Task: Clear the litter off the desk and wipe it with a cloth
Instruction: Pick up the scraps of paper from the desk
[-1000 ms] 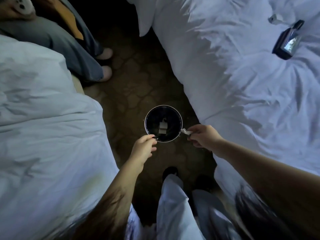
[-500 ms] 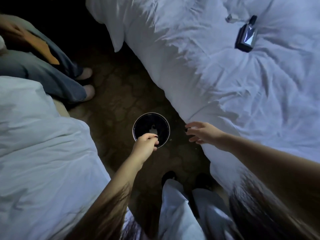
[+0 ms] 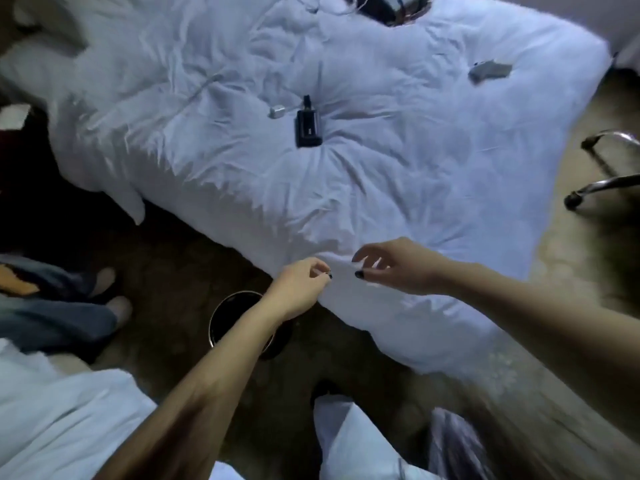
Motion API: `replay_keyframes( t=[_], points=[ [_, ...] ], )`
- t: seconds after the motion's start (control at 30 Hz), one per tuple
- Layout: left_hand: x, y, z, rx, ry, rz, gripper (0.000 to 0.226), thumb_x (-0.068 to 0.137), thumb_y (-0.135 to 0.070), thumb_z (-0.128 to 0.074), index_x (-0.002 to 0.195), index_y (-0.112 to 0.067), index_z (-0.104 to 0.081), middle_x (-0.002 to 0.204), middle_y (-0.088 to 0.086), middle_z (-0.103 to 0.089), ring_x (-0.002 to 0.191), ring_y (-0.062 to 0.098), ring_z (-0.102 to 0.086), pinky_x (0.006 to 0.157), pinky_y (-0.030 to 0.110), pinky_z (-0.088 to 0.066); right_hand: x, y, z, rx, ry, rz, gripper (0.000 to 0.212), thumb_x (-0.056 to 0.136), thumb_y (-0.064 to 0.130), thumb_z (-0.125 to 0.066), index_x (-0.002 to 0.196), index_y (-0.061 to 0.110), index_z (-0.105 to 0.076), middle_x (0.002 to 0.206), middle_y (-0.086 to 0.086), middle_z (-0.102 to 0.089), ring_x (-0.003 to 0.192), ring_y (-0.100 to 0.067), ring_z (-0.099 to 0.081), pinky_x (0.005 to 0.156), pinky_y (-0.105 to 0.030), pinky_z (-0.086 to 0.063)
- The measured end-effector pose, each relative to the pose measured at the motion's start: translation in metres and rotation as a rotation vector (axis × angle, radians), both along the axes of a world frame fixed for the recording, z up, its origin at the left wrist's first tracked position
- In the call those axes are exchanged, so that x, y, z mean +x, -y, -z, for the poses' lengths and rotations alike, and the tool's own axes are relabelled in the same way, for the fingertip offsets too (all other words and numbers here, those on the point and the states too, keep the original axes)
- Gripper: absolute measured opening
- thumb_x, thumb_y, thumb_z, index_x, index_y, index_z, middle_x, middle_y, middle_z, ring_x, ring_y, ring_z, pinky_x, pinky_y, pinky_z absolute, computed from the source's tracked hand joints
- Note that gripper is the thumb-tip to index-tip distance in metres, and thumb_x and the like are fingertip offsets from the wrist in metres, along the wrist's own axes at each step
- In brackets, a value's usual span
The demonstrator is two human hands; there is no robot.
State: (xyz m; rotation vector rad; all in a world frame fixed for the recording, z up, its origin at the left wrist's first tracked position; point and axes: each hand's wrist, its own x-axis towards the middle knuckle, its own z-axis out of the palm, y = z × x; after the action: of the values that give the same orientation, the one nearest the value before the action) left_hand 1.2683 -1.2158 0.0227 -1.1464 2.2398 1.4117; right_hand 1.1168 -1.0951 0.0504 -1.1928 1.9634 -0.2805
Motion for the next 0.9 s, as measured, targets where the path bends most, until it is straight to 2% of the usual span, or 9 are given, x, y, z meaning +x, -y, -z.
replay_keyframes(
  t=[0.1, 0.23, 0.37, 0.43, 0.53, 0.7, 0.83, 0.9],
  points=[
    [-0.068, -0.053, -0.031, -0.125, -0.011, 0.214, 0.026, 0.093, -0.028, -0.048, 0.116, -0.023, -0.059, 0.115, 0.000, -0.060, 0.099, 0.016, -0.056, 0.075, 0.026, -0.046, -0.051, -0.079, -0.030, -0.104, -0.087, 0.134, 0.029, 0.090, 0.046, -0.053, 0.115, 0.033, -0.059, 0.104, 0.014, -0.066, 0.093, -0.006, -0.061, 0.085, -0.032, -0.049],
    [-0.166, -0.148, -0.074, -0.320, -0.088, 0.445, 0.025, 0.093, -0.032, -0.049, 0.114, -0.025, -0.061, 0.112, -0.003, -0.062, 0.094, 0.014, -0.058, 0.075, 0.027, -0.046, -0.121, -0.203, -0.059, -0.197, -0.244, 0.292, 0.032, 0.088, 0.051, -0.051, 0.115, 0.036, -0.058, 0.103, 0.017, -0.065, 0.093, -0.001, -0.062, 0.078, -0.027, -0.048],
    [-0.262, -0.256, -0.105, -0.508, -0.236, 0.635, 0.023, 0.094, -0.035, -0.047, 0.113, -0.029, -0.060, 0.109, -0.010, -0.063, 0.099, 0.013, -0.058, 0.084, 0.032, -0.048, -0.185, -0.328, -0.076, -0.209, -0.460, 0.377, 0.040, 0.088, 0.051, -0.052, 0.123, 0.031, -0.056, 0.108, 0.011, -0.066, 0.097, -0.012, -0.062, 0.079, -0.030, -0.048],
    [-0.305, -0.310, -0.117, -0.596, -0.333, 0.758, 0.024, 0.095, -0.034, -0.047, 0.115, -0.028, -0.059, 0.110, -0.011, -0.062, 0.101, 0.012, -0.057, 0.080, 0.030, -0.046, -0.210, -0.388, -0.081, -0.194, -0.583, 0.431, 0.041, 0.088, 0.050, -0.051, 0.123, 0.029, -0.056, 0.107, 0.006, -0.067, 0.095, -0.020, -0.062, 0.080, -0.035, -0.048],
    [-0.364, -0.387, -0.130, -0.687, -0.450, 0.970, 0.024, 0.095, -0.033, -0.046, 0.113, -0.026, -0.060, 0.113, -0.009, -0.062, 0.099, 0.016, -0.058, 0.075, 0.029, -0.046, -0.243, -0.474, -0.086, -0.123, -0.740, 0.560, 0.041, 0.089, 0.050, -0.046, 0.123, 0.030, -0.055, 0.107, 0.003, -0.066, 0.096, -0.021, -0.060, 0.083, -0.036, -0.046],
    [-0.469, -0.495, -0.137, -0.834, -0.557, 1.369, 0.030, 0.096, -0.038, -0.041, 0.121, -0.030, -0.056, 0.117, -0.008, -0.061, 0.100, 0.015, -0.059, 0.072, 0.027, -0.043, -0.297, -0.585, -0.088, -0.095, -0.743, 0.881, 0.033, 0.091, 0.045, -0.046, 0.117, 0.029, -0.059, 0.104, 0.006, -0.065, 0.099, -0.017, -0.059, 0.083, -0.030, -0.042],
    [-0.572, -0.578, -0.132, -0.862, -0.688, 1.571, 0.026, 0.096, -0.035, -0.040, 0.110, -0.028, -0.061, 0.111, -0.009, -0.063, 0.096, 0.013, -0.060, 0.068, 0.025, -0.040, -0.343, -0.655, -0.076, -0.053, -0.716, 1.126, 0.030, 0.090, 0.043, -0.048, 0.116, 0.032, -0.059, 0.105, 0.008, -0.065, 0.101, -0.015, -0.058, 0.077, -0.025, -0.033],
    [-0.618, -0.623, -0.128, -0.814, -0.728, 1.646, 0.026, 0.096, -0.032, -0.040, 0.107, -0.026, -0.062, 0.110, -0.008, -0.063, 0.095, 0.012, -0.060, 0.070, 0.026, -0.045, -0.366, -0.685, -0.073, -0.016, -0.706, 1.230, 0.028, 0.091, 0.042, -0.049, 0.114, 0.032, -0.060, 0.105, 0.008, -0.065, 0.102, -0.016, -0.058, 0.078, -0.025, -0.034]
  ],
)
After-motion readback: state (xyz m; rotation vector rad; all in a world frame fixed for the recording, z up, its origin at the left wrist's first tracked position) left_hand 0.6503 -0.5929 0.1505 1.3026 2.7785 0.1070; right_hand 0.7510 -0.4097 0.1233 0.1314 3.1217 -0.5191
